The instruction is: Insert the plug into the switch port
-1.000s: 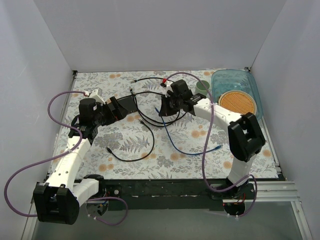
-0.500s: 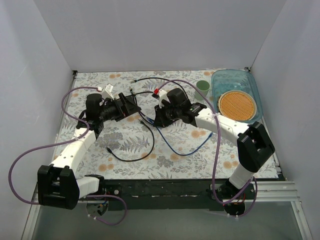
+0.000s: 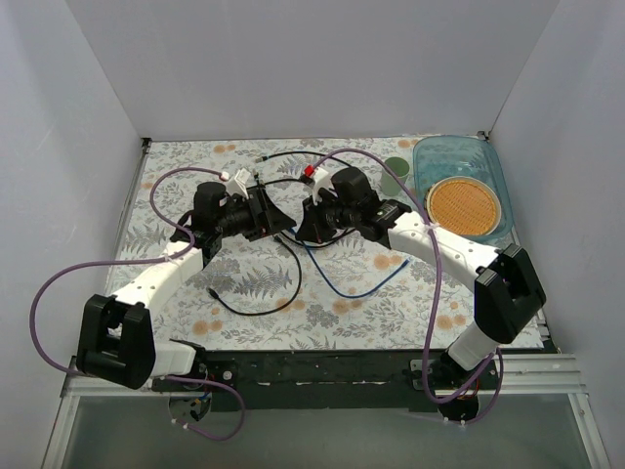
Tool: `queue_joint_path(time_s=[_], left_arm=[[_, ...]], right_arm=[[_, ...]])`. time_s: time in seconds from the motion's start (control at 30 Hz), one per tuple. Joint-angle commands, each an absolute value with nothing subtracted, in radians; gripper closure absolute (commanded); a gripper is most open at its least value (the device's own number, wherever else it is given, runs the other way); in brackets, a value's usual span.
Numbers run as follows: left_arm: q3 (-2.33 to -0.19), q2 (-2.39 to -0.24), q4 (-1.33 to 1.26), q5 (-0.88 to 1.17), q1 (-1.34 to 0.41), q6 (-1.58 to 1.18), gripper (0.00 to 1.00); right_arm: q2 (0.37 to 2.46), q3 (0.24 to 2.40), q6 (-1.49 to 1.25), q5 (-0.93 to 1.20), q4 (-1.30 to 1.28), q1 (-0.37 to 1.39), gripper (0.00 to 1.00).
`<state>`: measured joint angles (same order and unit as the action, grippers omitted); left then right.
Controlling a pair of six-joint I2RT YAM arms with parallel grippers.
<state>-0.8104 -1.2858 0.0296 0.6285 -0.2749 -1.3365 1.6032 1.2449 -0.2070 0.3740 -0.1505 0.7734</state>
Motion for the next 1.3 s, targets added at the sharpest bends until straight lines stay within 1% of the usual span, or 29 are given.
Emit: queue_joint_path(time_s=[0.0,0.13,0.2,0.27,0.37,0.4,0.47,0.5,0.7,0.77,0.8,0.83,0.87,0.9,0.93,0.97,1.0,1.07,1.1,1.17,1.2,1.27], left_arm=[[-0.845,-1.296,0.006,0.627,-0.296,-1.347,0.3],[-0.845,-1.302,-0.035,0.629,-0.301,-1.351,0.37],[-0.841,-1.301,-0.041,0.624,-0.302,-1.356,0.42],[-0.833,-1.292,-0.052,0.611,-0.302,-1.364,0.5],[-0.828,-1.289,-0.069,0.626,-0.304,-1.365,0.58],[-0.83,-1.292,-0.071,0.632,-0.304,-1.364,0.63],[-0.831,-1.295,-0.072,0.646,-0.305,-1.364,0.68],[-0.83,-1.298,-0.074,0.647,-0.307,-1.364,0.69],[-0.824,-1.29,-0.075,0.646,-0.311,-1.365,0.67],[-0.822,-1.287,-0.075,0.647,-0.313,-1.362,0.69],[-0.821,-1.285,-0.077,0.647,-0.314,-1.362,0.72],[-0.821,-1.282,-0.077,0.647,-0.314,-1.361,0.9],[-0.821,-1.282,-0.077,0.647,-0.314,-1.362,0.97],[-0.819,-1.281,-0.075,0.647,-0.314,-1.364,1.0],[-0.818,-1.278,-0.077,0.647,-0.314,-1.364,1.0],[-0.816,-1.272,-0.078,0.647,-0.316,-1.361,1.0],[-0.815,-1.266,-0.083,0.647,-0.316,-1.358,1.0],[-0.807,-1.247,-0.086,0.647,-0.316,-1.351,1.0],[-0.804,-1.24,-0.092,0.647,-0.316,-1.344,1.0],[-0.796,-1.215,-0.097,0.65,-0.316,-1.339,1.0],[-0.79,-1.206,-0.109,0.652,-0.316,-1.338,1.0],[-0.781,-1.186,-0.127,0.66,-0.318,-1.335,1.0]], right_arm=[[1.557,1.227,-0.212,0.403,-0.101,0.773,0.99],[1.531,1.197,-0.212,0.419,-0.075,0.773,0.99],[1.528,1.187,-0.212,0.426,-0.071,0.773,0.99],[1.528,1.184,-0.212,0.434,-0.071,0.775,0.99],[1.523,1.178,-0.216,0.443,-0.063,0.775,0.99],[1.52,1.177,-0.219,0.443,-0.058,0.773,0.99],[1.517,1.175,-0.227,0.445,-0.051,0.775,0.99],[1.516,1.175,-0.23,0.445,-0.043,0.775,0.99],[1.517,1.177,-0.267,0.451,-0.017,0.775,0.99],[1.519,1.178,-0.276,0.451,-0.011,0.775,0.99],[1.522,1.178,-0.278,0.453,-0.009,0.775,0.99],[1.523,1.18,-0.281,0.454,-0.009,0.775,0.99],[1.525,1.184,-0.281,0.457,-0.009,0.775,0.99],[1.529,1.186,-0.281,0.459,-0.009,0.773,0.99],[1.528,1.189,-0.281,0.46,-0.009,0.773,0.99],[1.529,1.192,-0.281,0.466,-0.009,0.775,0.96],[1.526,1.192,-0.282,0.466,-0.009,0.773,0.84],[1.52,1.187,-0.299,0.46,-0.011,0.769,0.72],[1.51,1.178,-0.326,0.478,0.021,0.752,0.63],[1.494,1.155,-0.365,0.561,0.07,0.732,0.56],[1.477,1.125,-0.385,0.587,0.139,0.715,0.5],[1.463,1.103,-0.428,0.653,0.191,0.704,0.46]])
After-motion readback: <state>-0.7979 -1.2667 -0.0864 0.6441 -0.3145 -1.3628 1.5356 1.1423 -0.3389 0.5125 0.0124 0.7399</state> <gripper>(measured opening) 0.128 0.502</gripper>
